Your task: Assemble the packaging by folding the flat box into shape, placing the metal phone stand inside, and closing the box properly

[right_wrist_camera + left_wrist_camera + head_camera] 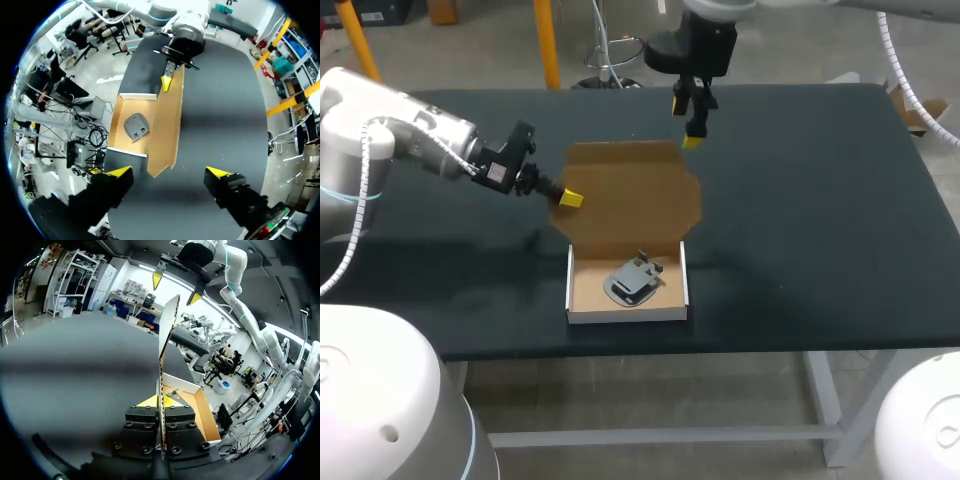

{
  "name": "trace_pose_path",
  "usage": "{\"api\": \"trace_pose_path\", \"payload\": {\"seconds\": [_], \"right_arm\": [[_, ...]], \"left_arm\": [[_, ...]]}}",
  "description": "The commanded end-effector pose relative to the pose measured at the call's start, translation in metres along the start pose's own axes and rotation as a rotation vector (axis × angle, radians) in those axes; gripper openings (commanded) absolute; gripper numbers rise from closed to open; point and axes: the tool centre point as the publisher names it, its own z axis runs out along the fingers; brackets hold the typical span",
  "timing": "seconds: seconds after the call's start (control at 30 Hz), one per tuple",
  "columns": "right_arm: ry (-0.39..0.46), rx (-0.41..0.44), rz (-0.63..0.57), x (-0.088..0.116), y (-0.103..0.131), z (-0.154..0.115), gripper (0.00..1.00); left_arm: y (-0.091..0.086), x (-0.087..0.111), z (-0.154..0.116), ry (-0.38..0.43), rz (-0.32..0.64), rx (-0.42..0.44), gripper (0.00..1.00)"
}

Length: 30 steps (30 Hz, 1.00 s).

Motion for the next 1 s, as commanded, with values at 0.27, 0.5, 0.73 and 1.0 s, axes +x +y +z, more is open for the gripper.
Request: {"api": "trace_pose_path", "payload": {"seconds": [0.27, 0.5, 0.73, 1.0], "right_arm": [[-0.012, 0.011, -0.015, 0.001, 0.007, -0.005, 1.0], [-0.013, 0.021, -0.012, -0.002, 0.01, -0.009, 1.0], [-0.013, 0.028, -0.016, -0.003, 0.014, -0.01, 1.0], [-0.012, 0.032, -0.021, -0.004, 0.017, -0.01, 1.0]], "left_arm": [[0.001, 0.001, 0.0, 0.0, 0.0, 0.0, 0.0], [0.001, 0.001, -0.001, -0.006, 0.012, -0.007, 0.0], [-0.003, 0.012, -0.001, -0.055, 0.101, -0.068, 0.0], [-0.005, 0.027, 0.0, -0.112, 0.202, -0.091, 0.0]]}}
